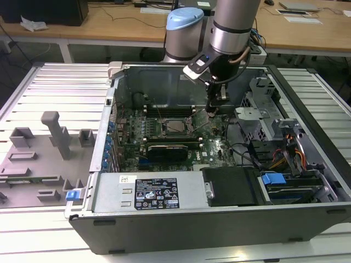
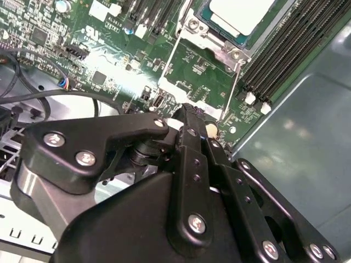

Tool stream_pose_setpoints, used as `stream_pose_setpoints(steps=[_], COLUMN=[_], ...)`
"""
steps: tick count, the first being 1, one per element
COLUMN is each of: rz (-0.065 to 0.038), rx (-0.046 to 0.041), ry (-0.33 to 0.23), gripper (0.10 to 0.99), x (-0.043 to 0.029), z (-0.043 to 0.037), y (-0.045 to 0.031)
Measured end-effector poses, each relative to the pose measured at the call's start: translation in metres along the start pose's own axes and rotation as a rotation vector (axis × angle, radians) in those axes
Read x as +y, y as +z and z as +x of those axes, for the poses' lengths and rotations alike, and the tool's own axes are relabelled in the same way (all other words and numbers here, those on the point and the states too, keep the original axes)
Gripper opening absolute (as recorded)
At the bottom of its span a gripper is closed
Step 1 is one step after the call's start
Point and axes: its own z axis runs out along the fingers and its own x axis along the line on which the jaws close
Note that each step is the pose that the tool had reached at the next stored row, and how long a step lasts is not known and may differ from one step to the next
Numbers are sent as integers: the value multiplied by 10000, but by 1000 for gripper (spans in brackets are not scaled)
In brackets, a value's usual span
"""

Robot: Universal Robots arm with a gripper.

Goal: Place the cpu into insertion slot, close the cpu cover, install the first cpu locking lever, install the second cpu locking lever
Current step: 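Close the cpu cover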

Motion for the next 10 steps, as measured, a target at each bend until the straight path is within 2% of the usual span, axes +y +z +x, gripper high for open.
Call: stream_pose_setpoints(steps=[5,10], rz=[-27,-27], rx=[26,28], ry=[-190,-226], gripper=[106,106], x=[25,104], z=[-1,-5], y=[22,40])
